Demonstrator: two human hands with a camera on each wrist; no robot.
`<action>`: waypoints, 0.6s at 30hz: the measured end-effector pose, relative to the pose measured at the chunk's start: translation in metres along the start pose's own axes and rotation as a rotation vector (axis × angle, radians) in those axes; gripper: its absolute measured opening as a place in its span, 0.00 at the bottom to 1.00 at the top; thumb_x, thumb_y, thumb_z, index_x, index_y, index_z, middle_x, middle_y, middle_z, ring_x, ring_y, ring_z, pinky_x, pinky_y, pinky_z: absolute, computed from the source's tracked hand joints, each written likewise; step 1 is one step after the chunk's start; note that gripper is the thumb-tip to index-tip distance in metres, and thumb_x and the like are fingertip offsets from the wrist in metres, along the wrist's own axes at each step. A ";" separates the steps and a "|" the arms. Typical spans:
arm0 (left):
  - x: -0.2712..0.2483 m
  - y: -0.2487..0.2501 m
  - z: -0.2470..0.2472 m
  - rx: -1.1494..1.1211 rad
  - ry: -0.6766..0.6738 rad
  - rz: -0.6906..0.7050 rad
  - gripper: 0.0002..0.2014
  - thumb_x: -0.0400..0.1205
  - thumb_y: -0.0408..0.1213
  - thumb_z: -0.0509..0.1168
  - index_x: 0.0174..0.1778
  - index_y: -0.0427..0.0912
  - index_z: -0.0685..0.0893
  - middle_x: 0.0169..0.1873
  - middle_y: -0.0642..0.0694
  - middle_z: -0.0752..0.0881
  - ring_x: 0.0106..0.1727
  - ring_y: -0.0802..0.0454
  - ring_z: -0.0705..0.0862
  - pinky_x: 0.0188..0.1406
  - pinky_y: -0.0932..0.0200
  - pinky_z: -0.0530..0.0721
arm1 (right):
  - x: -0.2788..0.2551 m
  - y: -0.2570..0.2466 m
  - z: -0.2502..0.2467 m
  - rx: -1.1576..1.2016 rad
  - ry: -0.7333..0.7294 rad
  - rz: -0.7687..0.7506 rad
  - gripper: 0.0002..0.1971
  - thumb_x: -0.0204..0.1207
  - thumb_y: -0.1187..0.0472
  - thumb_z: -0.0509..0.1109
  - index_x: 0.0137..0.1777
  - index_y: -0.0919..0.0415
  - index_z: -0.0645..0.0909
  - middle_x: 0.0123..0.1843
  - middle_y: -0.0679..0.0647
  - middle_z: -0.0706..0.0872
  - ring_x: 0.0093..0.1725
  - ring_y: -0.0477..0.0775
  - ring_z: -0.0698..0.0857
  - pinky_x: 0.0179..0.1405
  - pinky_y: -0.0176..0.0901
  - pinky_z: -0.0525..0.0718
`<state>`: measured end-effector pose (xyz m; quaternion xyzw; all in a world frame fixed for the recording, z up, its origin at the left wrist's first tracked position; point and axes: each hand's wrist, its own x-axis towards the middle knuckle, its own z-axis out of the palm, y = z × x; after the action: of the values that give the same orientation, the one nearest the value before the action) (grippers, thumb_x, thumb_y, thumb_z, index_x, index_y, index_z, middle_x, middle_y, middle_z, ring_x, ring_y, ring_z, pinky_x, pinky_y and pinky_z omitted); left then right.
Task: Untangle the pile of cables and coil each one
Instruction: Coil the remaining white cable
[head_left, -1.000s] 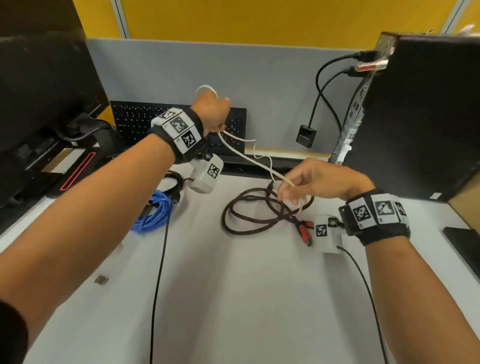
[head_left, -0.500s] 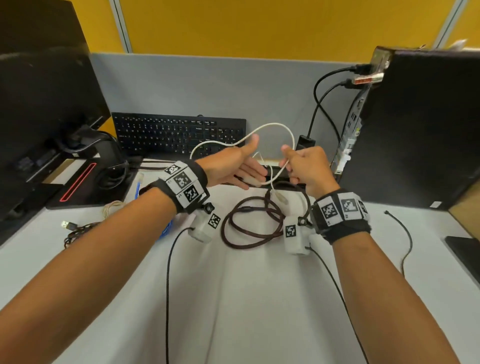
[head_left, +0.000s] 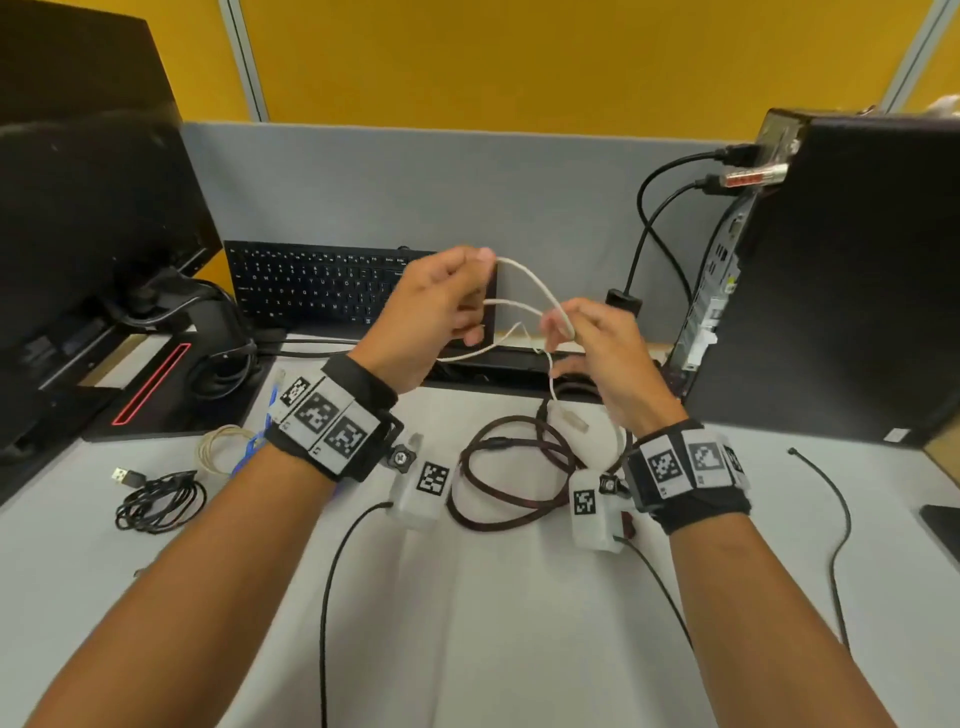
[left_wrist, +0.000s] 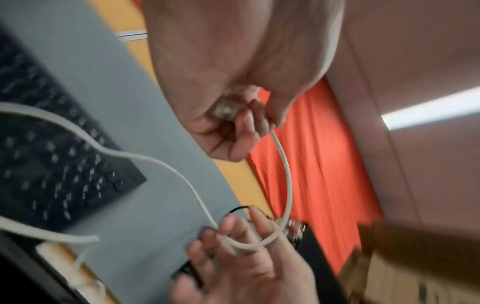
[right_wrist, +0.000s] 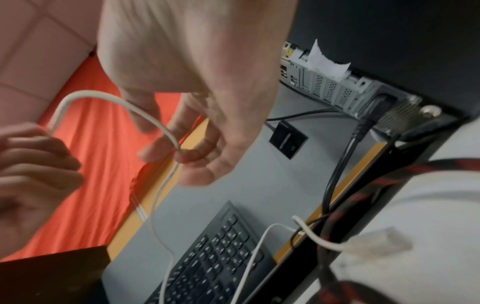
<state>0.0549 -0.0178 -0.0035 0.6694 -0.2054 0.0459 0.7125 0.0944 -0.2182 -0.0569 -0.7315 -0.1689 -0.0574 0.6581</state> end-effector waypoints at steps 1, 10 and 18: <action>0.004 -0.002 -0.003 -0.171 0.048 -0.024 0.15 0.92 0.37 0.54 0.39 0.41 0.74 0.25 0.53 0.63 0.24 0.57 0.62 0.24 0.63 0.69 | -0.001 -0.001 0.006 0.039 -0.062 -0.023 0.19 0.87 0.51 0.64 0.37 0.53 0.88 0.42 0.49 0.88 0.47 0.46 0.87 0.46 0.45 0.88; 0.005 -0.031 -0.058 -1.189 0.379 -0.086 0.23 0.87 0.32 0.49 0.23 0.43 0.69 0.17 0.53 0.60 0.18 0.57 0.56 0.18 0.66 0.57 | 0.004 0.027 -0.002 0.247 0.138 -0.145 0.06 0.85 0.59 0.71 0.48 0.57 0.89 0.33 0.46 0.85 0.28 0.49 0.78 0.40 0.50 0.85; 0.012 -0.037 -0.062 -0.749 0.448 0.057 0.16 0.91 0.32 0.46 0.38 0.41 0.70 0.45 0.34 0.92 0.49 0.40 0.93 0.54 0.47 0.91 | 0.019 0.007 -0.007 -0.754 0.049 -0.273 0.02 0.77 0.53 0.79 0.46 0.46 0.95 0.29 0.49 0.79 0.32 0.50 0.78 0.36 0.44 0.76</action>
<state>0.0929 0.0367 -0.0352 0.3321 -0.0667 0.1321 0.9315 0.1153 -0.2223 -0.0567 -0.8908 -0.2159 -0.2199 0.3338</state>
